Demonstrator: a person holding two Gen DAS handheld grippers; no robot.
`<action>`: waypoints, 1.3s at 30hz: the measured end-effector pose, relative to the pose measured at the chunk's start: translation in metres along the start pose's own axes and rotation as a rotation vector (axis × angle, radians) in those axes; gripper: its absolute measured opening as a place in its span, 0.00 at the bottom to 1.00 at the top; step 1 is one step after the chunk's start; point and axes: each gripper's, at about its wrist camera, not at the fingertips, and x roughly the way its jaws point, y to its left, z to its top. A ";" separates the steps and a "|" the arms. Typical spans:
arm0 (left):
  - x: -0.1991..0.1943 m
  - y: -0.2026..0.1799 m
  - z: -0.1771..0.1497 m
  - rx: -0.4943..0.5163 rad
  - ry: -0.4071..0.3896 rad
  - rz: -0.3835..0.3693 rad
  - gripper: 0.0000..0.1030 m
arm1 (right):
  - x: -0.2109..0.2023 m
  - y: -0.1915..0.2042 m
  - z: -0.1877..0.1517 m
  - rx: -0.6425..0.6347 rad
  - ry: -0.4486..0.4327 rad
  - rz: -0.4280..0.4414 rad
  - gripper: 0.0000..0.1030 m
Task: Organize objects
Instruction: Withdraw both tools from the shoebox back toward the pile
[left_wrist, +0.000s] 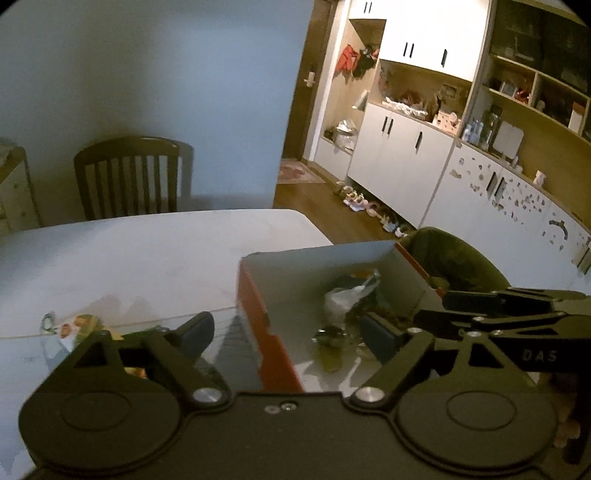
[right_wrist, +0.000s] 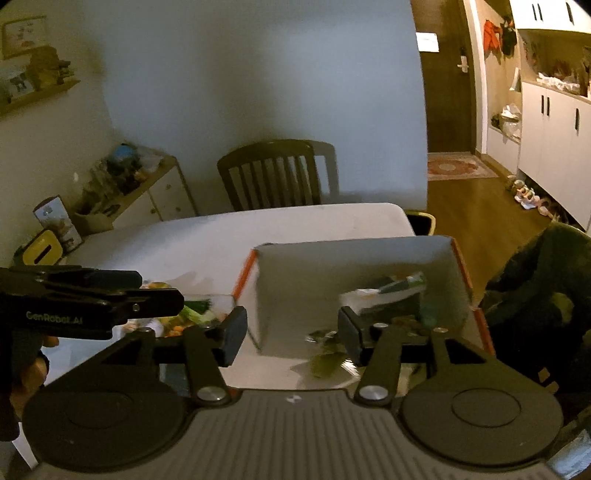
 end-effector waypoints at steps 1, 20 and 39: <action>-0.004 0.005 -0.001 -0.003 -0.003 0.003 0.86 | 0.000 0.006 0.000 -0.004 -0.002 0.004 0.57; -0.047 0.113 -0.026 -0.066 -0.006 0.096 0.99 | 0.019 0.112 -0.012 -0.034 0.002 0.036 0.84; -0.024 0.207 -0.060 -0.100 0.073 0.125 1.00 | 0.086 0.180 -0.019 -0.032 -0.001 -0.053 0.93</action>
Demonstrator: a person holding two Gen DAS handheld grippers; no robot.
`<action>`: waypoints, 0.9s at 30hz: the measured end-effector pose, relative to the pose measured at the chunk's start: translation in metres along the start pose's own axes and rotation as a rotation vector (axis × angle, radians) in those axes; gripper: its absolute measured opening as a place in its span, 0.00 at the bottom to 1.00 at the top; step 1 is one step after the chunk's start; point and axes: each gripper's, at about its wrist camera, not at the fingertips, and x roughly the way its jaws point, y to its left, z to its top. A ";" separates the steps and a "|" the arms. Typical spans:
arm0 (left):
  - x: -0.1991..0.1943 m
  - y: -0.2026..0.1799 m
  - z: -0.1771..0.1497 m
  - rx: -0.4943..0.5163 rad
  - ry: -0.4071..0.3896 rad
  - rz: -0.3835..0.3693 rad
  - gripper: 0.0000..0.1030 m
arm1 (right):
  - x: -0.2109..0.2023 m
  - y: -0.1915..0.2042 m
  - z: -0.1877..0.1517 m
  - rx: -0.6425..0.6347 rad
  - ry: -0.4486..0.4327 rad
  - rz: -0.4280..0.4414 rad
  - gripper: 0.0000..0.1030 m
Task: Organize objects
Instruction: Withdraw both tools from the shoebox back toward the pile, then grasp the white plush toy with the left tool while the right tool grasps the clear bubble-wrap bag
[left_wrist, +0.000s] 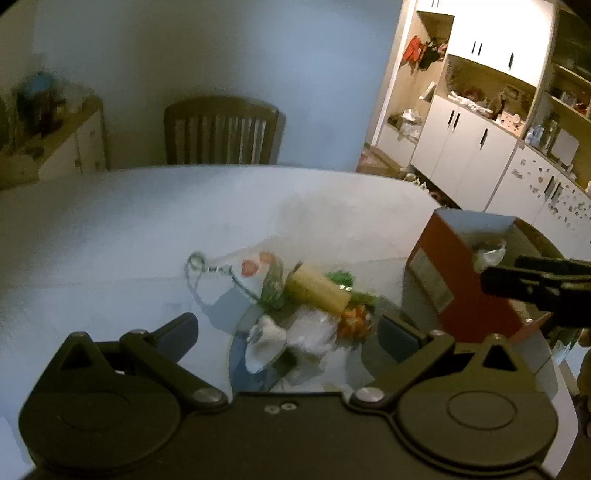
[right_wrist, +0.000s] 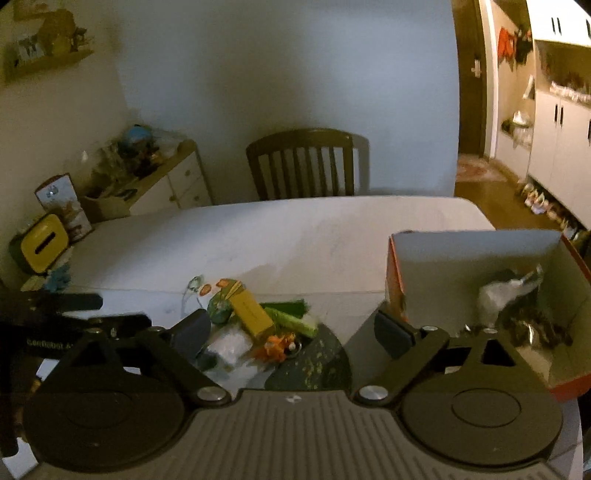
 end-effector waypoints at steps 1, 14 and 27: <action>0.005 0.004 -0.002 -0.013 0.005 -0.004 1.00 | 0.005 0.004 0.000 -0.006 0.003 -0.007 0.93; 0.056 0.029 -0.024 -0.031 0.066 0.019 1.00 | 0.084 0.023 0.006 -0.018 0.150 -0.011 0.93; 0.085 0.032 -0.033 0.005 0.068 0.038 0.92 | 0.149 0.046 -0.014 0.053 0.307 -0.003 0.93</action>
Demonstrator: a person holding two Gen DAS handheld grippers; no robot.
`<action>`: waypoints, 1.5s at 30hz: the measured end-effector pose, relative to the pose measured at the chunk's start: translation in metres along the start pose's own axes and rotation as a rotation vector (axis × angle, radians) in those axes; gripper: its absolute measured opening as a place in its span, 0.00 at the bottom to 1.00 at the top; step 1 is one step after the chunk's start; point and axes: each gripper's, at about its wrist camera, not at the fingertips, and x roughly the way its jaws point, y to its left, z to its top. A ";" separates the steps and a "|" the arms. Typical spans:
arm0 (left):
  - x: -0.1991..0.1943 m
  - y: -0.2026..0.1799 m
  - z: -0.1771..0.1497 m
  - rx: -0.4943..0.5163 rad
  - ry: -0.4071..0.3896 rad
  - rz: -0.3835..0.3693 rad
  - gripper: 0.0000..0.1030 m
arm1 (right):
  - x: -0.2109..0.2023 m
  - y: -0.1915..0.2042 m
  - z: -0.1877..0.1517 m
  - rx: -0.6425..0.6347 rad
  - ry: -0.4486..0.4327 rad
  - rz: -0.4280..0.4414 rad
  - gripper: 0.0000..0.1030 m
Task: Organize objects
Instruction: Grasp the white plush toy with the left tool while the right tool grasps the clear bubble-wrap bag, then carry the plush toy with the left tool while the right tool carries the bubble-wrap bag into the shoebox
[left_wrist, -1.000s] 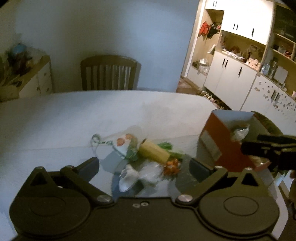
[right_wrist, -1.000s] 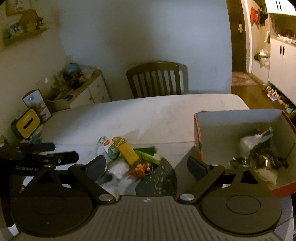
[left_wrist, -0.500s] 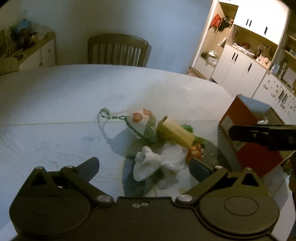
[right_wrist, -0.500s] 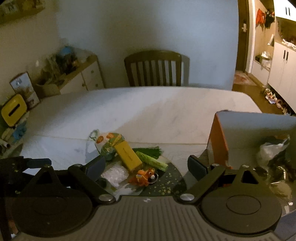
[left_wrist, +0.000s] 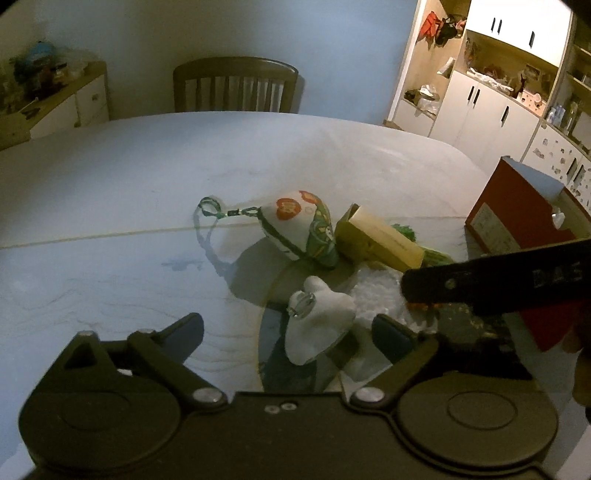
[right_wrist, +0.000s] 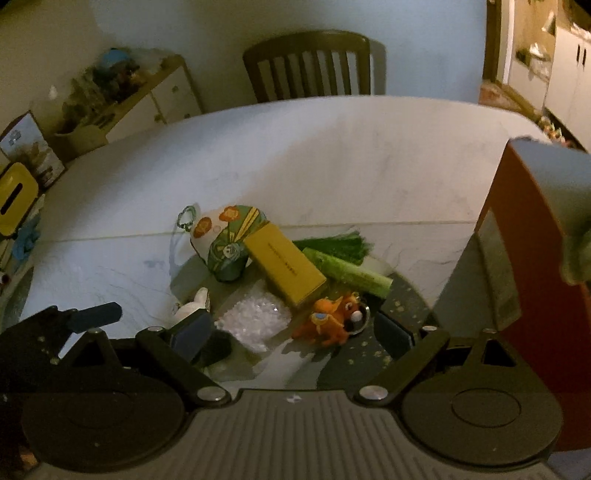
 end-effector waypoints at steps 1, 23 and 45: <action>0.001 0.000 0.000 0.003 -0.003 -0.003 0.91 | 0.003 0.001 0.001 0.004 0.006 -0.001 0.92; 0.014 0.002 0.002 -0.009 0.004 -0.100 0.42 | 0.036 0.010 0.009 0.149 0.105 0.036 0.40; -0.030 -0.008 0.012 -0.090 -0.010 -0.170 0.35 | -0.005 0.016 0.000 0.115 0.030 0.056 0.22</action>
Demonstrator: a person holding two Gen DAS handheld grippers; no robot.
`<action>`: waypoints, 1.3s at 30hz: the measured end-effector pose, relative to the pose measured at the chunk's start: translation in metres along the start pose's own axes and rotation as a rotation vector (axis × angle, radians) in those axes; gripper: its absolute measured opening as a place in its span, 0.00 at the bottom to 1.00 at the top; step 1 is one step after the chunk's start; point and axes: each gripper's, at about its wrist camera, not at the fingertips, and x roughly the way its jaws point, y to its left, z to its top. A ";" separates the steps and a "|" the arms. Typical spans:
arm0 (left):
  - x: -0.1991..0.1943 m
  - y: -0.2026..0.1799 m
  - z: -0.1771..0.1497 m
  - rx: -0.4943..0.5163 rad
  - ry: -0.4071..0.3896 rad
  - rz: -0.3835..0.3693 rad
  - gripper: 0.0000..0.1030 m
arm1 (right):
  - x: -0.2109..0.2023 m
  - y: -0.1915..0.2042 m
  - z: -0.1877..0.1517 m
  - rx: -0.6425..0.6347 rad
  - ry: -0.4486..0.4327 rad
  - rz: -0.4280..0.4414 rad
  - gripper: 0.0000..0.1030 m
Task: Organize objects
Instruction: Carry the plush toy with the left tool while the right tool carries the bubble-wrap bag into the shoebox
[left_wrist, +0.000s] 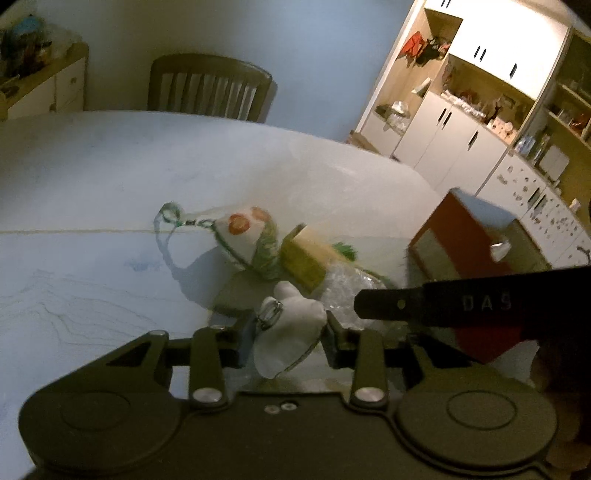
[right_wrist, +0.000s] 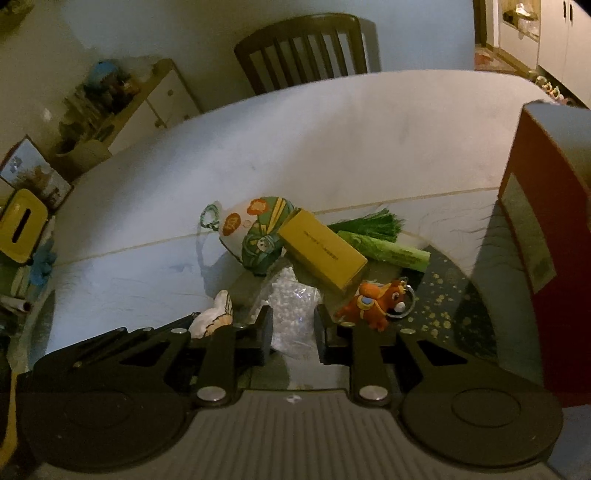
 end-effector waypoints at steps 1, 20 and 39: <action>-0.004 -0.003 0.001 -0.002 -0.005 -0.008 0.35 | -0.006 -0.001 -0.001 0.000 -0.009 0.004 0.22; -0.048 -0.123 0.026 0.114 -0.049 -0.109 0.35 | -0.132 -0.064 -0.010 0.017 -0.176 0.020 0.22; 0.003 -0.251 0.043 0.212 -0.031 -0.121 0.35 | -0.213 -0.198 -0.021 -0.025 -0.302 -0.179 0.22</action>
